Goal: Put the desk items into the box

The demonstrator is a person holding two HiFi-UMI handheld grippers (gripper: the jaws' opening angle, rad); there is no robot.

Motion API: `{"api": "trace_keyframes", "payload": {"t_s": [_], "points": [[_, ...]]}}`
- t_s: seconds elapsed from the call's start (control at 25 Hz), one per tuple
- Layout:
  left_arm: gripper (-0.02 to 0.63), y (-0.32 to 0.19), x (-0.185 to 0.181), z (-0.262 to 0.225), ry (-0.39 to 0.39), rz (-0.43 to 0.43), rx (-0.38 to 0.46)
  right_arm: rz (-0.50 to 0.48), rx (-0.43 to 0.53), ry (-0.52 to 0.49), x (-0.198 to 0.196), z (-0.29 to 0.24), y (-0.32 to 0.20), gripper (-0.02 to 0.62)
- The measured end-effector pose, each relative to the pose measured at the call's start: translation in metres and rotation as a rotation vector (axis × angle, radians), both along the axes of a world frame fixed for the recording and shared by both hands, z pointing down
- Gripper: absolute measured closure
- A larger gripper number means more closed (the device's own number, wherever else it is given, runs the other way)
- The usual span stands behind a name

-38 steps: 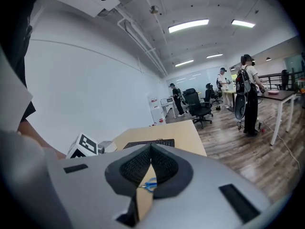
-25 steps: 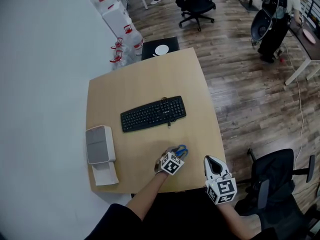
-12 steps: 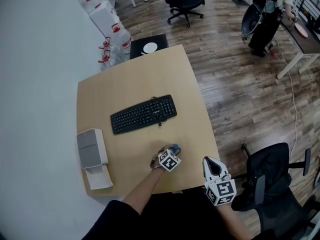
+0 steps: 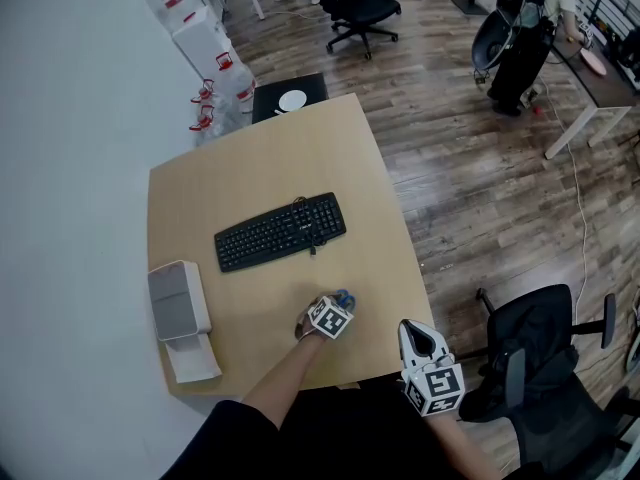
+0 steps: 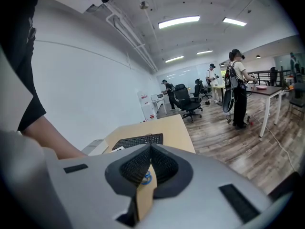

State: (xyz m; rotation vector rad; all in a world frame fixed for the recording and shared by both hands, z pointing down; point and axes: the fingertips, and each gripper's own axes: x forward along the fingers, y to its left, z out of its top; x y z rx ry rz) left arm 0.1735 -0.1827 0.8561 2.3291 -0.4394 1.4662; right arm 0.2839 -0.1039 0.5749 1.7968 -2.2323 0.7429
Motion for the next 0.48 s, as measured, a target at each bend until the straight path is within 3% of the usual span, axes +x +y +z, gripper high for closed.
{"api": "trace_keyframes", "payload": {"t_s": [0.16,0.48], "points": [[0.468,-0.001,0.002,0.001,-0.032,0.006,0.007,0.018,-0.004,0.004,0.006,0.002,0.006,0.537],[0.519,0.009,-0.006,0.002,-0.004,-0.012,0.006,0.048,0.016,-0.036,0.012,-0.001,0.007,0.535]]}}
